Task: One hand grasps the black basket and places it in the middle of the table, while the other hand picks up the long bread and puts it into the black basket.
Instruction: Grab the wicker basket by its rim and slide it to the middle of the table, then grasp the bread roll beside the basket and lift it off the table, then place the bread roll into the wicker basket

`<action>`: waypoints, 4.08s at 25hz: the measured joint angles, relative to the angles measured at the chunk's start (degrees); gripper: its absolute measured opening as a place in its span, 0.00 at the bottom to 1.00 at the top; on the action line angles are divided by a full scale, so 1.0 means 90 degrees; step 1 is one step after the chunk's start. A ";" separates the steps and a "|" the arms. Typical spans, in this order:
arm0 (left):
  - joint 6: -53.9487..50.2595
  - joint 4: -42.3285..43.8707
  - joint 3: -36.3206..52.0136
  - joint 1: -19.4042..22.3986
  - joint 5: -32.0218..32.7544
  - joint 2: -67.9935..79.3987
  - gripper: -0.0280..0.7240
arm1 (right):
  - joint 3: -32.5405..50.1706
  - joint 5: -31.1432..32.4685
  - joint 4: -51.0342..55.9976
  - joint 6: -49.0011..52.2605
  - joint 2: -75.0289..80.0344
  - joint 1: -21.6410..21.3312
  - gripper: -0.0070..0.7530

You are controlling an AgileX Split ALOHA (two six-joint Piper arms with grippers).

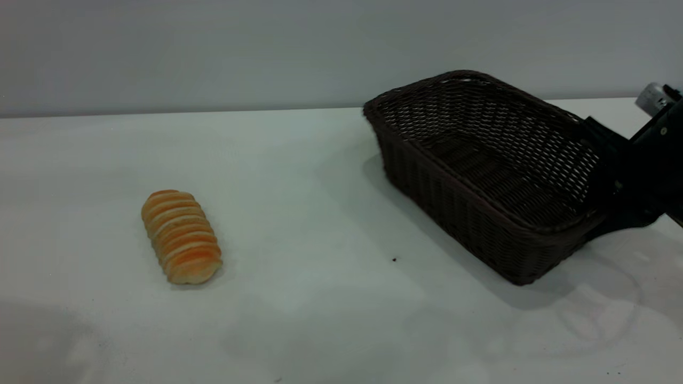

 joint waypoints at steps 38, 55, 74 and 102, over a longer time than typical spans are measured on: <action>0.0006 -0.0804 -0.0411 -0.0034 -0.2170 0.4499 0.81 | -0.4590 0.3655 -0.4744 -0.1928 -0.0022 0.0857 0.77; 0.0165 -0.1311 -0.2001 -0.0677 -0.2350 0.7114 0.80 | -0.4027 0.5614 -0.4217 -0.2230 -0.4512 0.0857 0.66; 0.0173 -0.1066 -0.2073 -0.0671 -0.1869 0.5590 0.14 | 0.2263 0.5571 -0.4872 -0.1625 -0.9956 0.0857 0.66; 0.0148 -0.1356 -0.2463 -0.3463 -0.4547 0.6969 0.77 | 0.3085 0.4932 -0.5426 -0.1125 -1.1982 0.0857 0.66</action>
